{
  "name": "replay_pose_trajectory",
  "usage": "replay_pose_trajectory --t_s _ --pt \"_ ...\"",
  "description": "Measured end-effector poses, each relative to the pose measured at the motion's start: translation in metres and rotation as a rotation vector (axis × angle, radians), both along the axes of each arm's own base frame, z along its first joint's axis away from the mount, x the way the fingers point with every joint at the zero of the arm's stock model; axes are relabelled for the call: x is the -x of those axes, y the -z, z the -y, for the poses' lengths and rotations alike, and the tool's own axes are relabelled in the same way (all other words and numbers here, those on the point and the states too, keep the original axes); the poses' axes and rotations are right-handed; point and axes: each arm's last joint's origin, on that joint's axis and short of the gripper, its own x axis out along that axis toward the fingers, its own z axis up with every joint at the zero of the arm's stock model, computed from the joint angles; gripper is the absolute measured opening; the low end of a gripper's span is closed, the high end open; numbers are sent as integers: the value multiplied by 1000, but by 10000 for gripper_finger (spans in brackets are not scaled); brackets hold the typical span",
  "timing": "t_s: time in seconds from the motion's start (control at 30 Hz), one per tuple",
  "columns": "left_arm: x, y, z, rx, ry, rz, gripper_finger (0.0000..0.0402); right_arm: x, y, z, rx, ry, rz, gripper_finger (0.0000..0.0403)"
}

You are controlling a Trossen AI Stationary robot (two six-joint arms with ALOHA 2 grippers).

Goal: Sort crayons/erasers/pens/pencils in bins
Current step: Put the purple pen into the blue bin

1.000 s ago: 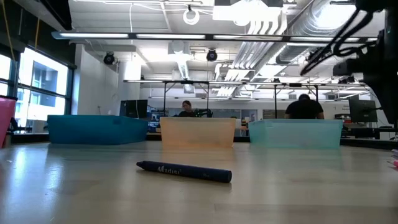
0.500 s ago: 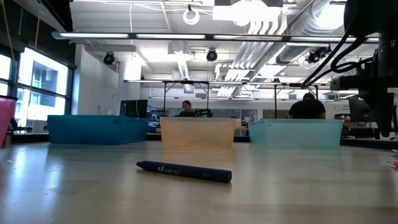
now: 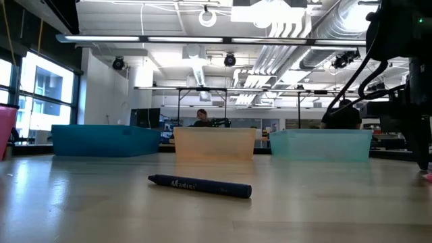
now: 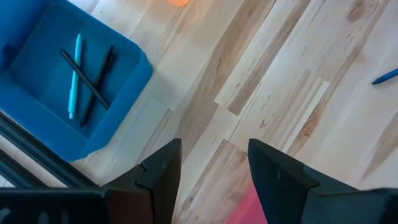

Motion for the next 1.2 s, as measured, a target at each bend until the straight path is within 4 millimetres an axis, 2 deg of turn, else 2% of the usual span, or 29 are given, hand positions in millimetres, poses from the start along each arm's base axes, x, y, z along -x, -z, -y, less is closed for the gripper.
replay_pose_trajectory --t_s 0.2,0.5,0.67,1.2 --pt "0 0 0 -2 0 1 175 -3 0 8 -23 -8 -7 159" --pt "0 0 0 -3 0 0 175 -4 0 13 -26 -34 -5 74" --pt "0 0 0 -1 1 0 175 -4 1 13 -21 -52 -4 42" --pt "0 1 2 69 9 -17 174 -3 -1 6 19 -142 33 36"
